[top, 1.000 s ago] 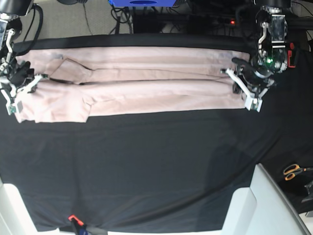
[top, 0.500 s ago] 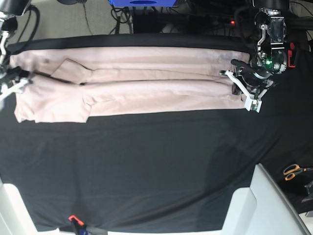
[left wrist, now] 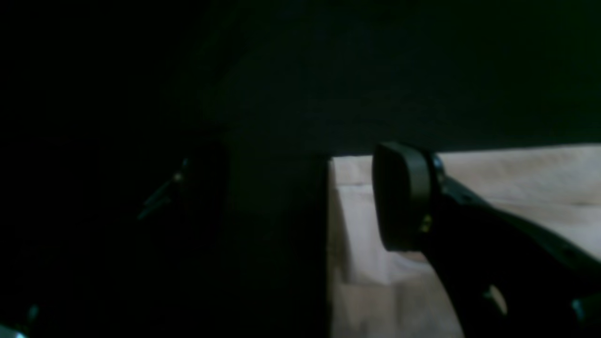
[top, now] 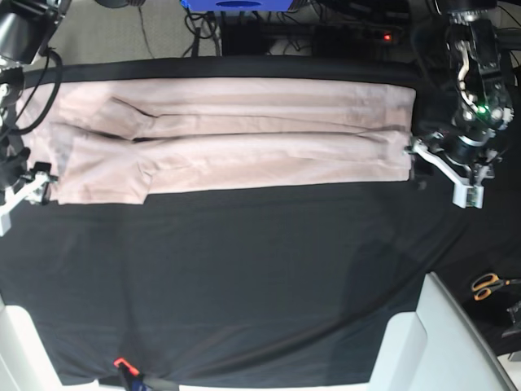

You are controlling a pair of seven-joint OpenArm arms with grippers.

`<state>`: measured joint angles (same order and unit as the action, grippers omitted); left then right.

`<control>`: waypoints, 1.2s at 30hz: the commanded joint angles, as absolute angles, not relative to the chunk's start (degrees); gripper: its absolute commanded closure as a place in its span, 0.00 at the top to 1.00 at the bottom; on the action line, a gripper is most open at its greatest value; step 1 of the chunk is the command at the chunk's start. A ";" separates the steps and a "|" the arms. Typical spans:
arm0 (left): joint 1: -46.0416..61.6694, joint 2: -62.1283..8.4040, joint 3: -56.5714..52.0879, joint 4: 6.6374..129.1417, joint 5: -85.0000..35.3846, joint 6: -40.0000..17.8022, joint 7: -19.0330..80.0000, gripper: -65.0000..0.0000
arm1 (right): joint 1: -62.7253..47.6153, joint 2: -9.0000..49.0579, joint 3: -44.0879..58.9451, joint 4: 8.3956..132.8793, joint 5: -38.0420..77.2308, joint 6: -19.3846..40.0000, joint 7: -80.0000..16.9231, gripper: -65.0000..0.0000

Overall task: Fold the T-shirt properly
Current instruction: 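Regrasp the strip's end with the right gripper and smooth it flat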

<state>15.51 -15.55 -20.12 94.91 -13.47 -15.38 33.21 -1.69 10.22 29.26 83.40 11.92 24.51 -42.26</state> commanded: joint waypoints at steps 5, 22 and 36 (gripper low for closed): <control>17.01 -13.14 -16.04 97.45 -13.93 -15.69 32.40 0.72 | -3.47 7.43 28.88 84.18 12.62 25.01 -41.54 0.55; 17.80 -13.23 -16.31 96.22 -13.49 -15.69 32.31 0.72 | -4.44 6.37 19.03 77.49 12.44 24.75 -41.63 0.01; 16.40 -13.58 -16.40 91.47 -13.41 -15.69 32.13 0.72 | -13.85 3.47 19.30 87.96 12.35 24.75 -44.44 0.01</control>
<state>16.78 -12.86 -16.08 90.63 -13.28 -15.81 33.28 -14.74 2.74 19.11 86.67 11.66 24.49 -45.82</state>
